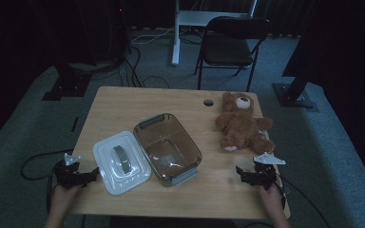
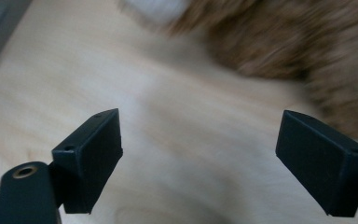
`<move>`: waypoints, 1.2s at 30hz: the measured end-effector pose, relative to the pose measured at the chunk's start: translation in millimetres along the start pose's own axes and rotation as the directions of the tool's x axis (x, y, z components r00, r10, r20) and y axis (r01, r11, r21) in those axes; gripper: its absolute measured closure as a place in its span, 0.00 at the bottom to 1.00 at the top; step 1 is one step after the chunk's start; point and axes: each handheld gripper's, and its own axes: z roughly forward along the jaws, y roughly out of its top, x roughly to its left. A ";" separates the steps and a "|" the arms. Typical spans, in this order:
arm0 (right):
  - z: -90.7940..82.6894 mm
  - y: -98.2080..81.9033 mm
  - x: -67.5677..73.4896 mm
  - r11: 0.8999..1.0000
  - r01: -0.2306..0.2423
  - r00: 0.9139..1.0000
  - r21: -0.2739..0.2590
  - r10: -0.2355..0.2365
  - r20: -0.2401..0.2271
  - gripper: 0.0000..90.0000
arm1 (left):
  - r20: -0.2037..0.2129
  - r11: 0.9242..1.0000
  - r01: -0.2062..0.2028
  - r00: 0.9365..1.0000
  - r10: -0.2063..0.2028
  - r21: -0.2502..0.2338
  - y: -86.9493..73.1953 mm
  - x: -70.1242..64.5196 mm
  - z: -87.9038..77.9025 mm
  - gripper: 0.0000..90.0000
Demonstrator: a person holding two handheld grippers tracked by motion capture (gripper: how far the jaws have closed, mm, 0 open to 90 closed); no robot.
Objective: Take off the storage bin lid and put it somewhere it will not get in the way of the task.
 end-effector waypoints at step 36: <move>44.5 118.7 -55.6 0.982 -0.168 0.980 -0.084 0.176 0.096 0.15 | -0.005 1.000 0.003 1.000 -0.003 -0.001 1.2 -3.4 1.2 0.01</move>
